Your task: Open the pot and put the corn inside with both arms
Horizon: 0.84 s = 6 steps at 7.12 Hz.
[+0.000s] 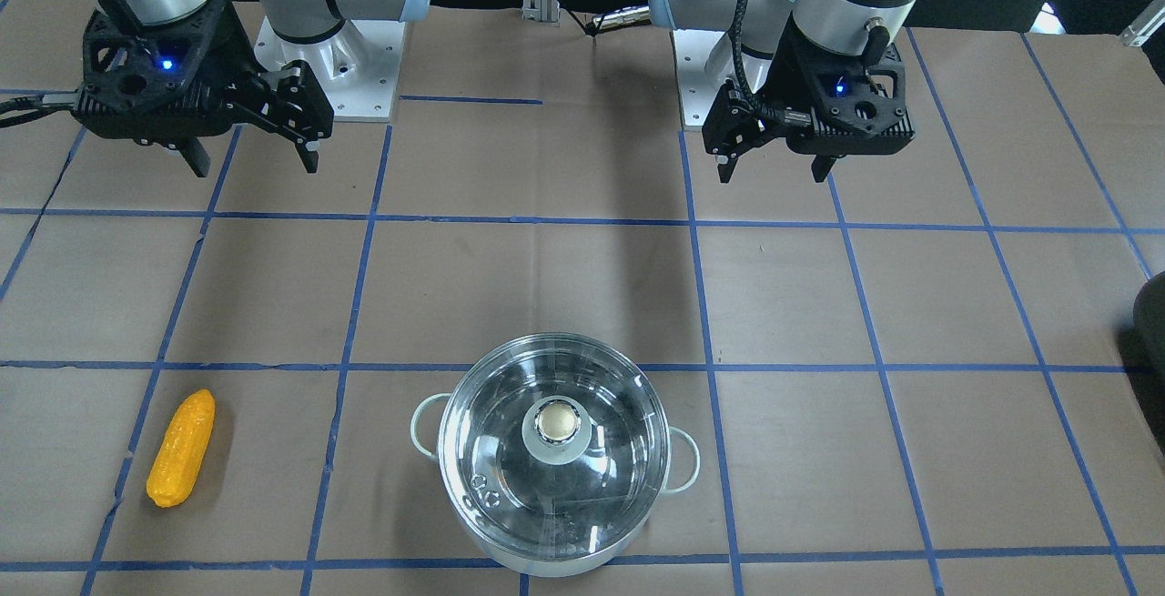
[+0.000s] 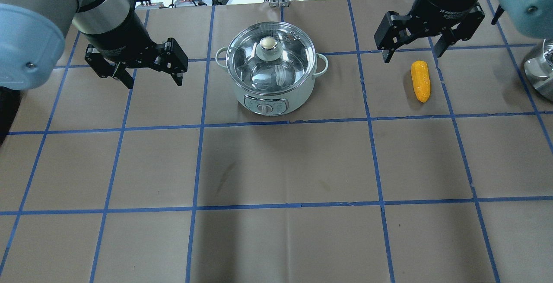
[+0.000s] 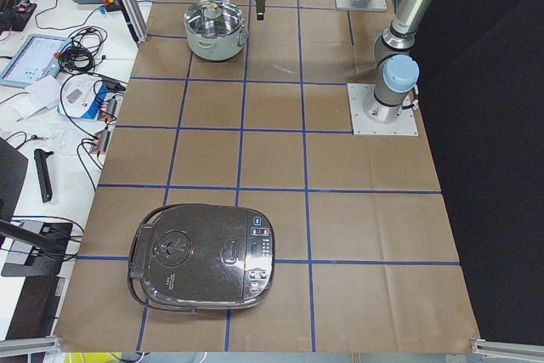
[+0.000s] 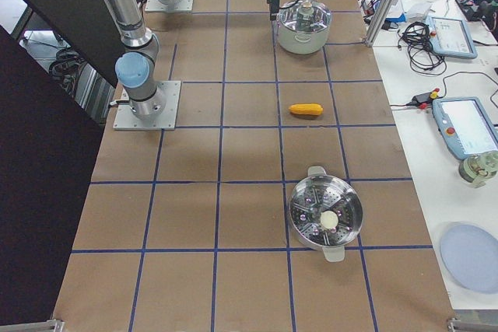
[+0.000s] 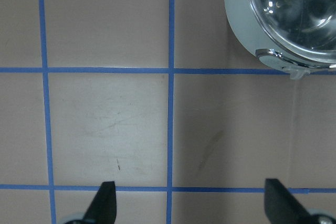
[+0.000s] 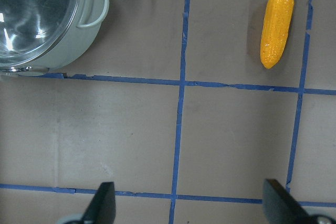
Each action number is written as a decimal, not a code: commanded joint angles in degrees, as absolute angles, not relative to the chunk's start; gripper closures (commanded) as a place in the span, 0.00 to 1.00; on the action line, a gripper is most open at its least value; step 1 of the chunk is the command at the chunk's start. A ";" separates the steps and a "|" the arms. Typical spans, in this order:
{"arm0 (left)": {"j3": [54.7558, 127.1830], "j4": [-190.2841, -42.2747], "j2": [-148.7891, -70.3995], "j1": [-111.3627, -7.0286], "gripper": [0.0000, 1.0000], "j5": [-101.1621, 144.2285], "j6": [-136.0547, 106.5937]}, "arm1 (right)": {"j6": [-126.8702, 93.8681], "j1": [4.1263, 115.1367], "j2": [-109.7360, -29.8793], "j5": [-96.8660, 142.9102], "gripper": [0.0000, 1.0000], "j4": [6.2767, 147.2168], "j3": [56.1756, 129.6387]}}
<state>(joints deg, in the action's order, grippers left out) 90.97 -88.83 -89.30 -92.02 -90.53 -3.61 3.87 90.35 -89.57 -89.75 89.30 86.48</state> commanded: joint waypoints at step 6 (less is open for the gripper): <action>81.97 -87.10 -98.14 -92.72 0.00 -89.57 -11.86 | 3.86 87.72 -86.60 -89.91 0.00 90.61 85.25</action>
